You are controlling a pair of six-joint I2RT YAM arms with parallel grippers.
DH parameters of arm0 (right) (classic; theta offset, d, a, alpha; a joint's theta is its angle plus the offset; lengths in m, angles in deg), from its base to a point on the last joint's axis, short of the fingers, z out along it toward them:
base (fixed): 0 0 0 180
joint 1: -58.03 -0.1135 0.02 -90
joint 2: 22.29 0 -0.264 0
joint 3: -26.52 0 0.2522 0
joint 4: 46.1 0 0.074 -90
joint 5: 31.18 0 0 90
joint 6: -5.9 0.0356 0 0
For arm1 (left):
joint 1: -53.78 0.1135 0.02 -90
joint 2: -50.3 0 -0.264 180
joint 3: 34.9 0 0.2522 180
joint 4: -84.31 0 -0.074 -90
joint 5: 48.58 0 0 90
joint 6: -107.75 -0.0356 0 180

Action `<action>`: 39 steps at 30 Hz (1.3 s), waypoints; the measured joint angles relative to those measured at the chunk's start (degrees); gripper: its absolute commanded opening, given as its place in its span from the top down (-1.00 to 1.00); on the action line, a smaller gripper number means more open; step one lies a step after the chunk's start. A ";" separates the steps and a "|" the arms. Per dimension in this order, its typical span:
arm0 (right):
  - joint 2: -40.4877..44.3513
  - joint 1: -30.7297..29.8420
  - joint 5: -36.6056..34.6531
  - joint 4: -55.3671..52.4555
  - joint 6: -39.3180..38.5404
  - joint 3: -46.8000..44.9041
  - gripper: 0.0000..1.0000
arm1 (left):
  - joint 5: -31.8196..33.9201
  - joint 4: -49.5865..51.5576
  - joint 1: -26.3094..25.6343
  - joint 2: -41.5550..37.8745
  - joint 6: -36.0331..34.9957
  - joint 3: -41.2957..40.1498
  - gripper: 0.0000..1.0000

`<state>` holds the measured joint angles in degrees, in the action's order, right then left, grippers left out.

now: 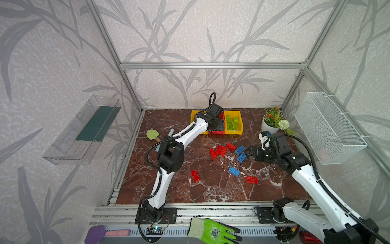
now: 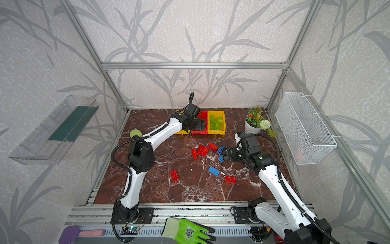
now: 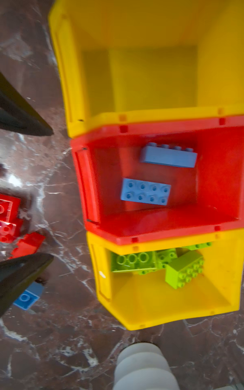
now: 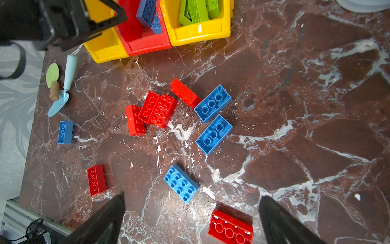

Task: Sort the legos into containers by color
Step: Pick up the lego from the middle-left of the table.

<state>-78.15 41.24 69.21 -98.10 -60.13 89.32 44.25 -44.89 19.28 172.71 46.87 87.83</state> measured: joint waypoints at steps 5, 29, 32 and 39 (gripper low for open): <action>0.83 -0.02 2.14 0.22 0.13 -2.78 -0.98 | 8.87 -1.99 0.20 -15.10 2.01 -20.28 -0.72; 6.14 -6.03 3.39 1.46 3.08 -4.87 -0.98 | 18.71 -4.44 16.63 -32.13 9.53 -54.77 -0.52; 6.14 -6.03 3.15 1.44 3.34 -4.94 -0.98 | 18.51 -5.33 17.44 -32.11 9.53 -55.82 -0.48; 6.03 -6.14 3.04 1.31 3.50 -5.01 -0.98 | 16.28 -8.15 19.12 -31.78 9.57 -59.34 -0.42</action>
<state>-72.11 35.09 72.25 -96.79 -56.64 84.31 60.54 -53.04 38.40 140.93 56.44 28.49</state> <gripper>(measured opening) 0.991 0.712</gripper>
